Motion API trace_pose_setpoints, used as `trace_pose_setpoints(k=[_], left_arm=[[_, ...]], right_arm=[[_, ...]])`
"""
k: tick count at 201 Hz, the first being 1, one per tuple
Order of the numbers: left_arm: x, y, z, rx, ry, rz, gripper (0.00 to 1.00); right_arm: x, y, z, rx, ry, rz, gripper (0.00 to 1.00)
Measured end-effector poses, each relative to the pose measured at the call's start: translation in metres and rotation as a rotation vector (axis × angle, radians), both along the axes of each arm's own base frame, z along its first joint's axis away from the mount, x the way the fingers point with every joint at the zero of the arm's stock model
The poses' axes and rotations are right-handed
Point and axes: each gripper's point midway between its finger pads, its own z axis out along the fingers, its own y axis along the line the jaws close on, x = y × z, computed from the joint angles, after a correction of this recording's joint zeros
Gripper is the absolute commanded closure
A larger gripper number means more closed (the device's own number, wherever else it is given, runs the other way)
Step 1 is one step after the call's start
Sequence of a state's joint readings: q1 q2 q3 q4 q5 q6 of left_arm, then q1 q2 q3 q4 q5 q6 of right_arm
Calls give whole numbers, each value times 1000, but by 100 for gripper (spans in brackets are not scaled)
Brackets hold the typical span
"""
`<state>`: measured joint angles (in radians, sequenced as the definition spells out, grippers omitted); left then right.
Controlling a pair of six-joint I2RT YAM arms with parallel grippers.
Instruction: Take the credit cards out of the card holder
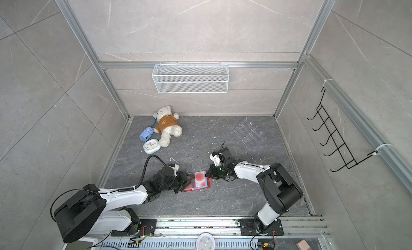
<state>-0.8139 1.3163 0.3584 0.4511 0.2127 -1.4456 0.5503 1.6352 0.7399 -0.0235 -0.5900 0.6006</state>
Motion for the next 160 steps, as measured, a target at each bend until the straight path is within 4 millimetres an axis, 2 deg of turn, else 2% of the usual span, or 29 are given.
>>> trace_pose_setpoints(k=[68, 116, 160], left_arm=[[0, 0, -13, 6, 19, 7, 57], [-1, -2, -24, 0, 26, 10, 62], [-1, -2, -25, -5, 6, 22, 67]], right_arm=[[-2, 7, -17, -1, 23, 5, 100], [-2, 12, -18, 19, 17, 8, 100], [-3, 14, -18, 27, 10, 8, 100]])
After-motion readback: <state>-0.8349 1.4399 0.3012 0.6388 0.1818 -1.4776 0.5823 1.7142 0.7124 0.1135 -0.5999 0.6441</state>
